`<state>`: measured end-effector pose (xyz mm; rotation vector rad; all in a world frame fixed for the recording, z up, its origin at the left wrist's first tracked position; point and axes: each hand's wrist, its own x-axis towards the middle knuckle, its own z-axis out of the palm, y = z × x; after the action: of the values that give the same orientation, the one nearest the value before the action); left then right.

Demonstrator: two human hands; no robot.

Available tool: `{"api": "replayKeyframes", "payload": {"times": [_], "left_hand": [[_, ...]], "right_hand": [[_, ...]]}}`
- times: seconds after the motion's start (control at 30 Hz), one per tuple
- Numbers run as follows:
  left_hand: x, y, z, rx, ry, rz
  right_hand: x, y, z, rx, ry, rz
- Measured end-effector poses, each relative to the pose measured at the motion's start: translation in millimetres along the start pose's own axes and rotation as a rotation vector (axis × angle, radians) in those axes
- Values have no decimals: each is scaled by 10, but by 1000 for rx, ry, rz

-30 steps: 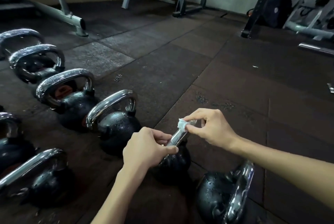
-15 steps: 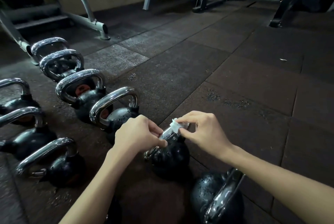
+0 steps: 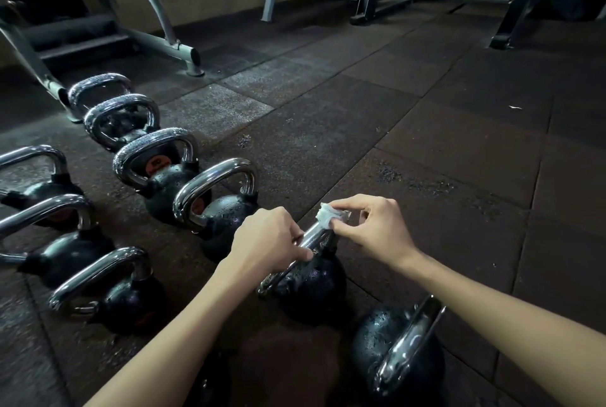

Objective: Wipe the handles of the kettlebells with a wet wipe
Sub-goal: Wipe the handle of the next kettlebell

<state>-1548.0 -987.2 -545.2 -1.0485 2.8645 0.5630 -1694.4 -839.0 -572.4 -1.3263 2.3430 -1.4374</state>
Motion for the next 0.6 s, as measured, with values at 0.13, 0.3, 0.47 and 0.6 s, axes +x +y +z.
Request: {"api": "replayKeyframes", "payload": {"times": [0.13,0.3,0.47,0.6], "left_hand": [[-286,-217,10,-49,27,-18],[-612,-356,36,-55,71,-58],[-740,-449,95,-29,153,-105],[-746,-532,115,-78,164,-137]], "right_hand": [[-107,-133,93,17,-5,-83],[-194,-177,233,110,-16,52],[-111,-9,241,281,-72,347],[-70,37,262,313,-153,379]]}}
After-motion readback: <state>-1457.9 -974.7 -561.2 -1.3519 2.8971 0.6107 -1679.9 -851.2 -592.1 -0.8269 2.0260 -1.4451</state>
